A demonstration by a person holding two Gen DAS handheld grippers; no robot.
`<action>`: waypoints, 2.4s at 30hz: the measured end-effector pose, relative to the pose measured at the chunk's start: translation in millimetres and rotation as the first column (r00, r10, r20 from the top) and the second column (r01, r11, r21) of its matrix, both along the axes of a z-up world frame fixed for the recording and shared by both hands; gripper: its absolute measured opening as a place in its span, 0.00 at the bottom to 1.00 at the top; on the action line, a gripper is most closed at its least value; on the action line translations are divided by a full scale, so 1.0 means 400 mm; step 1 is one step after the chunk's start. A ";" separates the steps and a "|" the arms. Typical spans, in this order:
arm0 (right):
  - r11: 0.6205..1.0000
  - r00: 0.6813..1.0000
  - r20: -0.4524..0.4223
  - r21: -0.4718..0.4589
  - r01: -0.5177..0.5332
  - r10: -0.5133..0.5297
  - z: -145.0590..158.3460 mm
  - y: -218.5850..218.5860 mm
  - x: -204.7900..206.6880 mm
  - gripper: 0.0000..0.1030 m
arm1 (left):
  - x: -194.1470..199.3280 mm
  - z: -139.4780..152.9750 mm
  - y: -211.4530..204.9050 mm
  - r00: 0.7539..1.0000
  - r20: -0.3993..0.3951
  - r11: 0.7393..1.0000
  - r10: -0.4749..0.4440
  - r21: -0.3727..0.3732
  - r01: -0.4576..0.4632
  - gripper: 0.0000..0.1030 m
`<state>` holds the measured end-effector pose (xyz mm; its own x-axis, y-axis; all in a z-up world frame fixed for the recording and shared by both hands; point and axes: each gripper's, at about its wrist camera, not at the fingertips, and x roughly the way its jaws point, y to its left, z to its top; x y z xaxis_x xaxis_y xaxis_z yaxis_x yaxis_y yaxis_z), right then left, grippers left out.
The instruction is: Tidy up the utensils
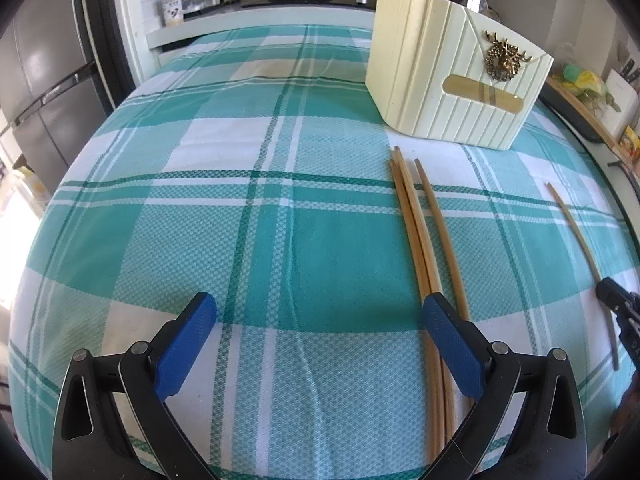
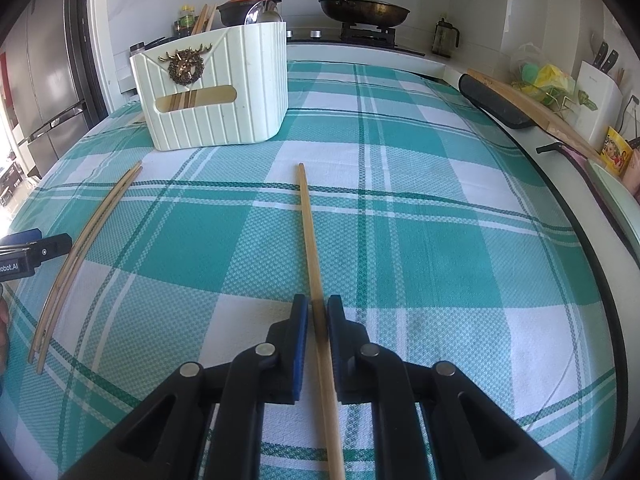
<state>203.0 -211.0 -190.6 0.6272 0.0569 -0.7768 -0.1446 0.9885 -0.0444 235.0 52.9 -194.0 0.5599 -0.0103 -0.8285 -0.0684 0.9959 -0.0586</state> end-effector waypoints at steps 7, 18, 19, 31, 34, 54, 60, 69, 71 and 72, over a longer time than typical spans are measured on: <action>1.000 1.000 0.000 0.005 0.001 -0.001 0.001 0.000 0.000 0.11 | -0.003 -0.008 -0.035 1.000 -0.009 0.998 -0.027 0.059 0.028 1.00; 0.999 1.000 -0.009 0.035 -0.013 0.013 0.003 -0.010 0.000 0.08 | -0.034 0.017 -0.043 0.994 0.023 0.993 -0.107 0.041 0.106 0.06; 0.999 1.000 -0.013 0.037 -0.015 0.016 0.004 -0.012 -0.002 0.08 | -0.039 0.017 -0.033 0.995 0.021 0.995 -0.099 0.023 0.099 0.05; 0.997 0.997 -0.058 0.062 0.046 -0.043 0.029 -0.134 -0.096 0.17 | -0.139 0.025 0.063 0.996 0.011 0.995 -0.087 -0.053 0.088 0.34; 0.997 0.998 -0.048 0.056 0.051 -0.048 0.020 -0.130 -0.089 0.56 | -0.128 0.018 0.064 0.997 0.019 0.997 -0.069 -0.029 0.069 0.77; 1.000 1.000 -0.018 0.009 0.026 -0.025 -0.003 -0.111 -0.078 0.59 | -0.114 -0.011 0.042 0.993 0.007 0.992 -0.115 0.052 0.114 1.00; 1.000 1.000 -0.019 0.012 0.025 -0.025 -0.004 -0.110 -0.079 0.59 | -0.113 -0.011 0.042 0.993 0.003 0.992 -0.116 0.050 0.116 1.00; 0.993 0.981 -0.179 0.103 -0.056 0.074 0.020 -0.142 -0.043 0.59 | -0.060 0.043 0.102 0.979 -0.059 0.980 -0.194 -0.063 0.190 0.98; 0.992 0.975 -0.207 0.114 -0.059 0.082 0.021 -0.152 -0.025 0.59 | -0.035 0.044 0.098 0.973 -0.072 0.975 -0.219 -0.060 0.215 0.98; 0.992 0.972 -0.220 0.110 -0.064 0.087 0.022 -0.151 -0.015 0.59 | -0.022 0.040 0.090 0.969 -0.080 0.972 -0.232 -0.047 0.229 0.98</action>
<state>197.2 -271.5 -181.9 0.4292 0.1830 -0.8845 -0.2136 0.9721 0.0975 226.2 88.7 -178.0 0.4671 -0.1626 -0.8692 0.1569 0.9826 -0.0995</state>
